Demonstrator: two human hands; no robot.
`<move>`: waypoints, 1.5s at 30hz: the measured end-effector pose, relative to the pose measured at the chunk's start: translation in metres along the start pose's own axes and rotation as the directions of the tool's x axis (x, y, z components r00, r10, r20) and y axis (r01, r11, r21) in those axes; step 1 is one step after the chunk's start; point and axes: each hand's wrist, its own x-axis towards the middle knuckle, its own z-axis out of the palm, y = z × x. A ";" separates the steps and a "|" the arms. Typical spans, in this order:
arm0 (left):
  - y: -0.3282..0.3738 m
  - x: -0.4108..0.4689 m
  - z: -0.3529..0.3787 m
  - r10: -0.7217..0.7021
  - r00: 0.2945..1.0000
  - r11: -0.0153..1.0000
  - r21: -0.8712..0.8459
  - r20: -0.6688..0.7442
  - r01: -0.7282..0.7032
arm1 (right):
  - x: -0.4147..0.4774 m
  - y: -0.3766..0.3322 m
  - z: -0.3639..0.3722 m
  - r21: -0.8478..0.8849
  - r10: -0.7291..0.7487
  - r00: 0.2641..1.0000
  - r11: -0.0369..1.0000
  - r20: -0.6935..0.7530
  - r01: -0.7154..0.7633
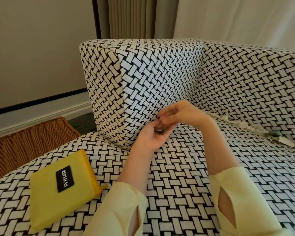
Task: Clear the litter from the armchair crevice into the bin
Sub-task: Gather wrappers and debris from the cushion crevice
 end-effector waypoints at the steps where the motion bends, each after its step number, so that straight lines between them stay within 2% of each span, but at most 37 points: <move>1: 0.000 0.002 -0.001 -0.006 1.000 0.999 -0.034 -0.008 0.006 | 0.001 0.002 -0.002 0.017 -0.017 0.997 1.000 -0.081 0.018; 4: 0.000 0.008 -0.003 -0.045 0.996 0.994 -0.102 -0.074 0.038 | 0.006 0.019 -0.014 0.021 0.038 0.913 0.999 -0.407 -0.032; 6: -0.002 0.009 -0.002 -0.035 0.993 0.997 -0.072 -0.114 0.027 | 0.011 0.036 -0.020 -0.017 0.104 0.835 0.991 -0.541 -0.135; 8: -0.004 0.010 0.001 -0.008 0.990 1.000 -0.013 -0.139 0.006 | 0.018 0.047 -0.018 -0.052 0.186 0.856 0.969 -0.483 -0.240; 10: -0.005 0.010 0.002 0.009 0.990 1.000 0.016 -0.142 -0.006 | 0.030 0.053 -0.007 -0.213 0.269 0.896 0.910 -0.353 -0.357; 12: -0.004 0.012 0.001 0.020 0.988 1.000 0.020 -0.150 -0.017 | 0.046 0.057 0.008 -0.457 0.311 0.887 0.770 -0.341 -0.446; 14: -0.005 0.011 0.000 0.025 0.989 0.999 0.037 -0.146 -0.020 | 0.057 0.057 0.016 -0.586 0.322 0.864 0.637 -0.388 -0.501; 18: -0.005 0.012 0.001 0.037 0.987 0.999 0.043 -0.155 -0.030 | 0.074 0.056 0.024 -0.621 0.343 0.810 0.522 -0.475 -0.585; 21: -0.005 0.009 -0.001 0.057 0.986 0.996 0.077 -0.156 -0.045 | 0.078 0.056 0.032 -0.628 0.256 0.759 0.438 -0.599 -0.643; 24: -0.006 0.007 -0.001 0.068 0.987 0.995 0.085 -0.148 -0.056 | 0.083 0.056 0.036 -0.629 0.234 0.730 0.383 -0.642 -0.676; 28: -0.005 0.007 -0.002 0.060 0.987 0.996 0.075 -0.146 -0.050 | 0.089 0.059 0.034 -0.629 0.226 0.720 0.364 -0.656 -0.687; 33: -0.005 0.008 -0.002 0.040 0.989 0.998 0.052 -0.141 -0.033 | 0.093 0.062 0.021 -0.605 0.177 0.735 0.460 -0.655 -0.650; 42: -0.006 0.014 0.002 0.039 0.990 0.998 0.062 -0.138 -0.031 | 0.090 0.062 0.016 -0.646 0.063 0.751 0.466 -0.657 -0.604; 45: -0.006 0.013 0.002 0.042 0.990 0.998 0.051 -0.137 -0.035 | 0.086 0.064 0.012 -0.636 0.049 0.751 0.498 -0.658 -0.589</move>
